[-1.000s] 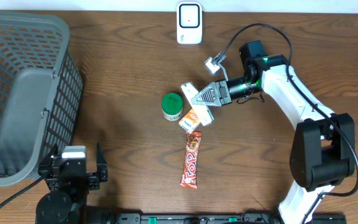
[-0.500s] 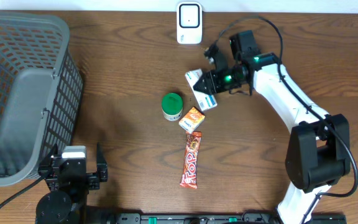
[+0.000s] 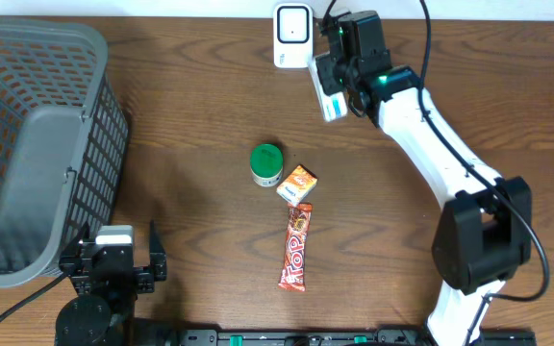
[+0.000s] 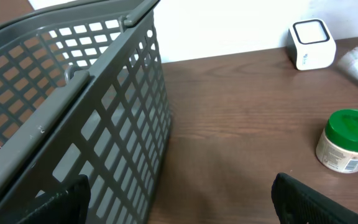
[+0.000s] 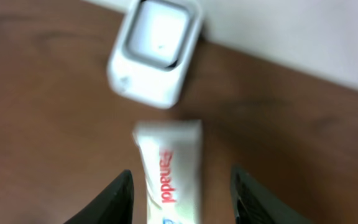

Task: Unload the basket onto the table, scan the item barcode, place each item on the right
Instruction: 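Hold the Panadol box barcode in front of the scanner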

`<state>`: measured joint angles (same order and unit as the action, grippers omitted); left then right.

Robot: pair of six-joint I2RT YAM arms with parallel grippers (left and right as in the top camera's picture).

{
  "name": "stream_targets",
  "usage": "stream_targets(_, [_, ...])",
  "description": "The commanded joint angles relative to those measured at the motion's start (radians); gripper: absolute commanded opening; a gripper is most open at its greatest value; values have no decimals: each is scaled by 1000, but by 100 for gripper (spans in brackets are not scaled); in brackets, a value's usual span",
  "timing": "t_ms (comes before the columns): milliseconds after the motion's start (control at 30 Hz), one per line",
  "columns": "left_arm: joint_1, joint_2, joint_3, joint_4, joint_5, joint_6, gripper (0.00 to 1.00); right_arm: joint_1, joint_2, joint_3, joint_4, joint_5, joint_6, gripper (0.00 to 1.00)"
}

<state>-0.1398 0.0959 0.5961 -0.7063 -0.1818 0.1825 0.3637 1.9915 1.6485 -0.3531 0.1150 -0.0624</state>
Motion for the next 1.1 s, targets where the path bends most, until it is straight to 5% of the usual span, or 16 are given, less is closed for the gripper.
stream_targets(0, [4, -5, -2, 3, 6, -9, 92, 5, 60, 22, 83, 175, -106, 45])
stream_targets(100, [4, -5, -2, 3, 6, -9, 92, 5, 97, 43, 114, 179, -123, 45])
stream_targets(200, [4, -5, -2, 3, 6, -8, 92, 5, 109, 47, 66, 134, -55, 63])
stream_targets(367, [4, -5, -2, 3, 6, -9, 92, -21, 114, 47, -4, -69, -61, 70])
stream_targets(633, [4, -5, -2, 3, 6, -9, 92, -66, 254, 48, -17, -225, -55, 96])
stream_targets(1067, [4, -5, -2, 3, 6, -9, 92, -65, 369, 56, 108, -217, -54, 96])
